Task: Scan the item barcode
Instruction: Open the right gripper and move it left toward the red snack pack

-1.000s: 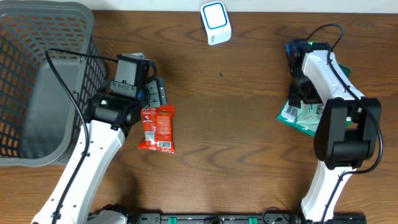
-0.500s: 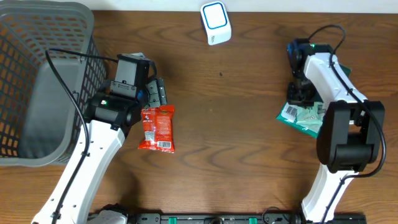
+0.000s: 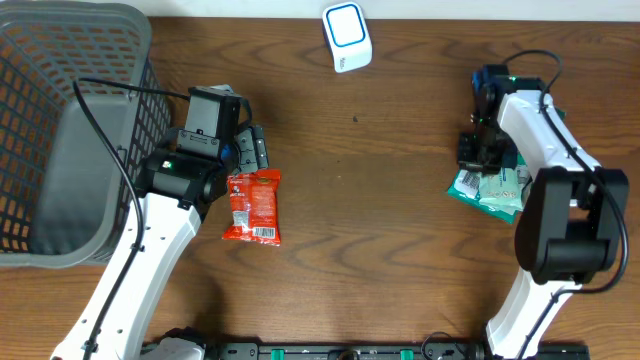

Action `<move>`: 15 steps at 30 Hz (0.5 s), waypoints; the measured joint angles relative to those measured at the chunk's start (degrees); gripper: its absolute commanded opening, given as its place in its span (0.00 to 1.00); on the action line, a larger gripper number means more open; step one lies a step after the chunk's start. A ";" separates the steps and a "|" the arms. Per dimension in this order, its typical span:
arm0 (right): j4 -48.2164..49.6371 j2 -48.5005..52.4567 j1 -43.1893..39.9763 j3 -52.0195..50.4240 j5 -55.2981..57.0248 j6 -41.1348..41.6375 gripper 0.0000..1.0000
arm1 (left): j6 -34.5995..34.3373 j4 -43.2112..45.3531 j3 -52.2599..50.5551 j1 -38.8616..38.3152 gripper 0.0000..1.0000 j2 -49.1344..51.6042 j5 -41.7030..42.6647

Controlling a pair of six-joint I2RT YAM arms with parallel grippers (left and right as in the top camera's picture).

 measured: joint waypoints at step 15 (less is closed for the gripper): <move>3.85 -2.93 9.81 -0.81 -27.93 -10.10 0.76 | 0.00 -0.22 0.00 0.00 0.84 0.00 0.02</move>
